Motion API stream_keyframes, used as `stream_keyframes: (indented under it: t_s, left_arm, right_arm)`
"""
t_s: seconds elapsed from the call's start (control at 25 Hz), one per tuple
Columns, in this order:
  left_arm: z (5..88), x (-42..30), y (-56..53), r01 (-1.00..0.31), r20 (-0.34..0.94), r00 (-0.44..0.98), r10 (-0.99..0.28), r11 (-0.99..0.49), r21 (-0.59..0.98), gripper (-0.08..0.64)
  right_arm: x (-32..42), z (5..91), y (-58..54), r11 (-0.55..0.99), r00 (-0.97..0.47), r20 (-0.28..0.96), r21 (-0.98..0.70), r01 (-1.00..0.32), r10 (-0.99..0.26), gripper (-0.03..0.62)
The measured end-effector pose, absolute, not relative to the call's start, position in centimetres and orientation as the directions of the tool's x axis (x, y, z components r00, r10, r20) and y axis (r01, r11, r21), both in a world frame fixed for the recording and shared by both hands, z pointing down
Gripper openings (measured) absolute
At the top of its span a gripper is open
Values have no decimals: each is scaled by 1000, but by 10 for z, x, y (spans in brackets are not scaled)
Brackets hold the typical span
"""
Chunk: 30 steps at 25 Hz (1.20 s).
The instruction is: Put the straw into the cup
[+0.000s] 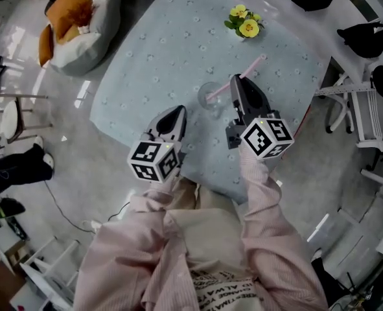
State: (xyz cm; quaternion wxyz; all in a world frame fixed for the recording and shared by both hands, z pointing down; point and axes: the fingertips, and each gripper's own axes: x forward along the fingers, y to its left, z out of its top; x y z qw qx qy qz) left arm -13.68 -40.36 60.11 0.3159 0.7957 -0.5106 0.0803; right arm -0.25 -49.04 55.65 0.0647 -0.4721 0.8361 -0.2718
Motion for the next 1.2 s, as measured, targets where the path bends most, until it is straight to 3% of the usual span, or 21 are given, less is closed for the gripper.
stream_keyframes:
  t_s: [0.84, 1.04, 1.2]
  left_arm:
    - [611, -131, -404, -862, 459, 457, -762, -250, 442, -2]
    - [607, -131, -403, -860, 455, 460, -763, -256, 440, -2]
    - [600, -130, -401, -859, 447, 464, -765, -264, 439, -2]
  right_arm:
    - [-13, 584, -490, 410, -570, 200, -514, -753, -797, 18]
    - [-13, 589, -487, 397, -574, 228, -526, -752, -786, 84]
    - [-8, 590, -480, 380, -565, 248, -525, -761, -787, 98]
